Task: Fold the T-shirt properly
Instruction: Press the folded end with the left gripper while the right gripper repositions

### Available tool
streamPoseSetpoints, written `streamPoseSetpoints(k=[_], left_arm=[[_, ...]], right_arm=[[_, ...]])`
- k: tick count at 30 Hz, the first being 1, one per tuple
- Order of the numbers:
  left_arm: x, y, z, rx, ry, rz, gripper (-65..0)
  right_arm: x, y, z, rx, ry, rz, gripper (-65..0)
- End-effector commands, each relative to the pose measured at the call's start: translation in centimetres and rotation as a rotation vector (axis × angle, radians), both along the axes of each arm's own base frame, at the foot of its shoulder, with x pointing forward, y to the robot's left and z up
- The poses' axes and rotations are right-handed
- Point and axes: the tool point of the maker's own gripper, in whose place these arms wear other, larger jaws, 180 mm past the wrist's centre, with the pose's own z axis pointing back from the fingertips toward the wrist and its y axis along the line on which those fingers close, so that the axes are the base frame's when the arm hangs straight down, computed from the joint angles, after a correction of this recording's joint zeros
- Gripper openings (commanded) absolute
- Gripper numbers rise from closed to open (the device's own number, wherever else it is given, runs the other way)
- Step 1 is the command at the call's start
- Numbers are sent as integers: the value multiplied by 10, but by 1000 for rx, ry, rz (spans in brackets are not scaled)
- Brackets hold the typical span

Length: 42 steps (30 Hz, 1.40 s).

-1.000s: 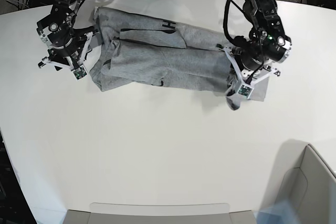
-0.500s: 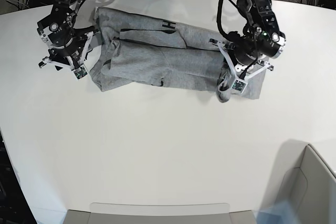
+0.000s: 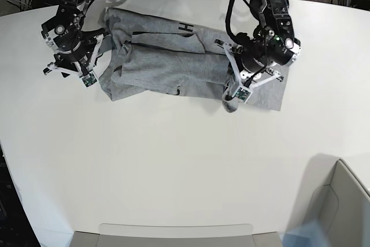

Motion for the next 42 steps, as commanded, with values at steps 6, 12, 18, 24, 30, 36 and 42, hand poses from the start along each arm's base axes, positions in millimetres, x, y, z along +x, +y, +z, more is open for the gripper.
streamPoseSetpoints(k=[6,12,18,24,30,36,42], left_arm=[[-4,-4,2,-20,-15,-3,-365],[-2,-2,7,-24,-30,8,-430],[1,12,8,-18,-37,57,-598],[7,38,7,-12,-37,145,-649],[2,20,-11,-29,26,92,-648],[-15,-8,-30,-53,101,9,-648],[-16,-28,-18,-88,67,-13,-648]], right_arm=[[5,-2,8,-13,-24,13,-405],[5,-3,9,-13,-26,12,-405],[5,-3,10,-14,-29,12,-405],[4,-3,9,-15,-27,12,-405],[4,-1,9,-6,-28,10,-405],[6,6,9,16,-35,6,-405],[16,-2,19,77,-98,-86,-405]])
